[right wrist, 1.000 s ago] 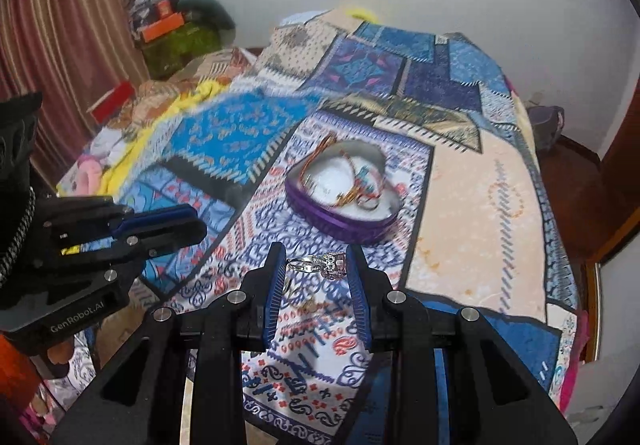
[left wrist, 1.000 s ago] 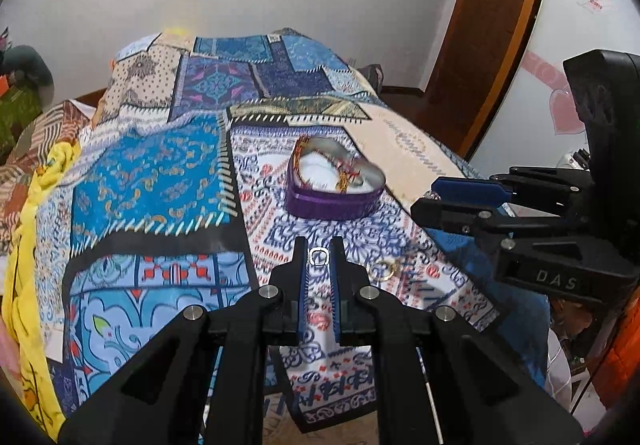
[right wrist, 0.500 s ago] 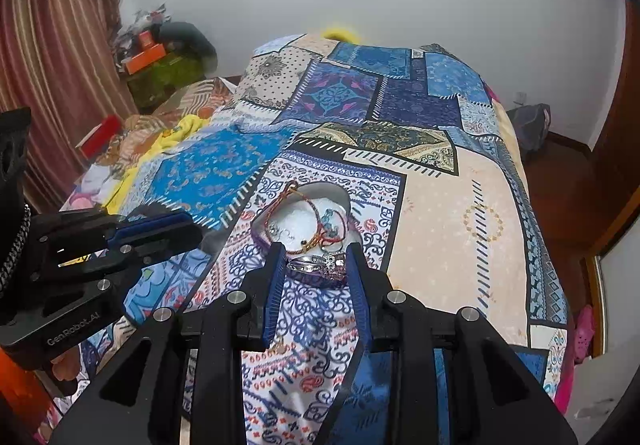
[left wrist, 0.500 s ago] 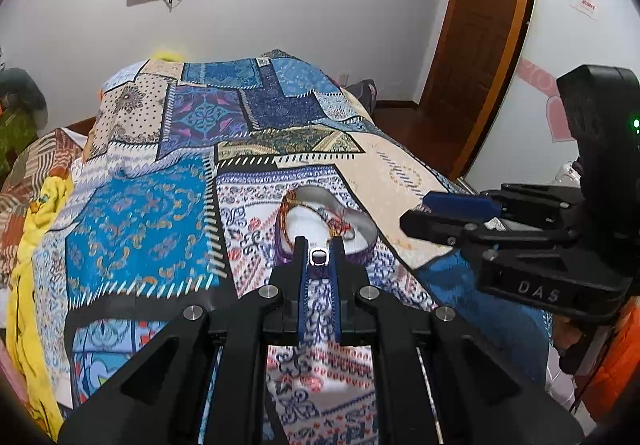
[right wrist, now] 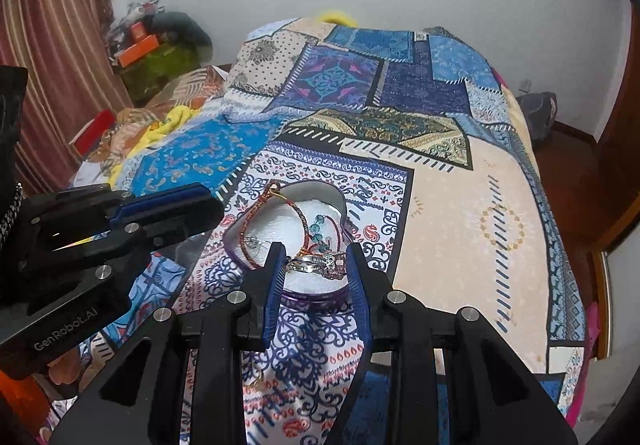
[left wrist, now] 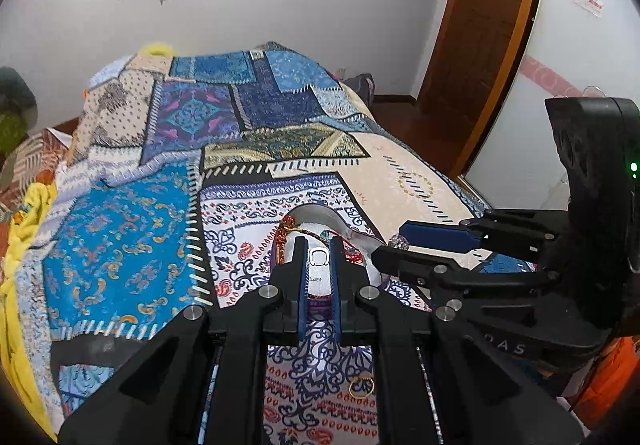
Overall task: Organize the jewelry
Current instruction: 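Drop the gold earring into the heart tin with the left tool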
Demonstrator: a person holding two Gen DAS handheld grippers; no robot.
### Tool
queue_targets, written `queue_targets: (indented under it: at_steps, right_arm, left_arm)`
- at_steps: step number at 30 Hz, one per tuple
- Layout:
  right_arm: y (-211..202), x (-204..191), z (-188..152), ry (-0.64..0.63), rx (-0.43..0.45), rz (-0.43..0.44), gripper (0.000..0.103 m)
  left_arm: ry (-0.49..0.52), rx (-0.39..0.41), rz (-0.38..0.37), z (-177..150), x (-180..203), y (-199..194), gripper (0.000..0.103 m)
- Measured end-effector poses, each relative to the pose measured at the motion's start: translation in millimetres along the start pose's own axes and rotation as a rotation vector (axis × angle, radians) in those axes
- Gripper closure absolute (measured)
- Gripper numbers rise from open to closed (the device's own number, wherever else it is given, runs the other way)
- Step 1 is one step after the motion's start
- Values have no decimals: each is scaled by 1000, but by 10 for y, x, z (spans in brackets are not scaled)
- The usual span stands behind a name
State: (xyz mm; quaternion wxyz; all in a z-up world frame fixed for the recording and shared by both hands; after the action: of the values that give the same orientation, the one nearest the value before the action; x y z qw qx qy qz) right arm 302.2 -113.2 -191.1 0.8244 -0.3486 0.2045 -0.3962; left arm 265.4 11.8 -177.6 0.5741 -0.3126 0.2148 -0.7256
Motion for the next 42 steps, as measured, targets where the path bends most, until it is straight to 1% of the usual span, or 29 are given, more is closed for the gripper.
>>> queue_targets:
  at_steps: [6,10,14,17,21,30,35,42]
  right_arm:
    - [77,14,-9,-12,-20,4,75]
    - [103,12,4,-24,-25,-14,75]
    - [120,-11,9,-39,-32,-1,75]
    - [149,-24,8,-46,-42,1,75]
    - [160,-23,10,-49,-45,-4,75]
    - [152,-28,33,-49,-53,-20,73]
    - [52,-71,53,-52,-39,-26,73]
    - [-144,-133,72,-58,-15,-38,73]
  left_arm:
    - [-16,-31,-15,11,-38,192,95]
    - [-19,-41,-25,43,-48,263,95]
    - [-19,-42,-34,76,-55,295,95]
    - [-24,-43,-26,82,-65,301,95]
    - [-56,-52,-36,85,-113,309,95]
    - [-44,-23,-13,110,-100,139,95]
    - [-35,3,2,134,-83,-28,95]
    - [-11,27,50,82,-48,-279,95]
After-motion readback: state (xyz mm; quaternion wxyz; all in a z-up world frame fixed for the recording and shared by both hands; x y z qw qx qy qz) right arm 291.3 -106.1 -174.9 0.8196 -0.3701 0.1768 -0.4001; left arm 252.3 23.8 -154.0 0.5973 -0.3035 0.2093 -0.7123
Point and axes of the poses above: each gripper's, at about its wrist camera, not at the fingertips, and y roughly the way its jaws point, x to its right, z to its top, the point moved 2 cm from there along y, roughly the way its jaws point, and after that the axes turned 4 degrees about -y, right-handed, at the moved point
